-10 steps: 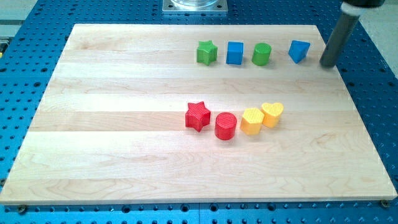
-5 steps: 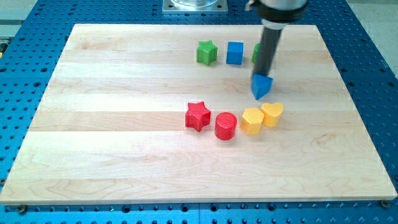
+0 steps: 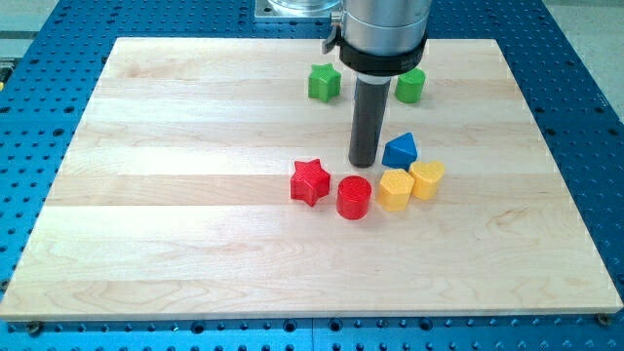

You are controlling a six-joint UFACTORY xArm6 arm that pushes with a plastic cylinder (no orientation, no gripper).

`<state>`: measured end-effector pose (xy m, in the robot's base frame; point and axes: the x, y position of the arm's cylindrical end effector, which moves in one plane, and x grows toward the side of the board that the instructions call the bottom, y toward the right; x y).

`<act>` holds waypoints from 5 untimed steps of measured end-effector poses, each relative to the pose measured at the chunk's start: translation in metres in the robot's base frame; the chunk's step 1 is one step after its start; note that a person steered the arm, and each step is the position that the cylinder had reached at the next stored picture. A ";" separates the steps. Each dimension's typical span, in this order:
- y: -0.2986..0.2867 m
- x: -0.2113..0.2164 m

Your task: Move the blue triangle closer to the yellow heart

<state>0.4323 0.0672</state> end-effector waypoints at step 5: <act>0.108 -0.027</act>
<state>0.4052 0.1752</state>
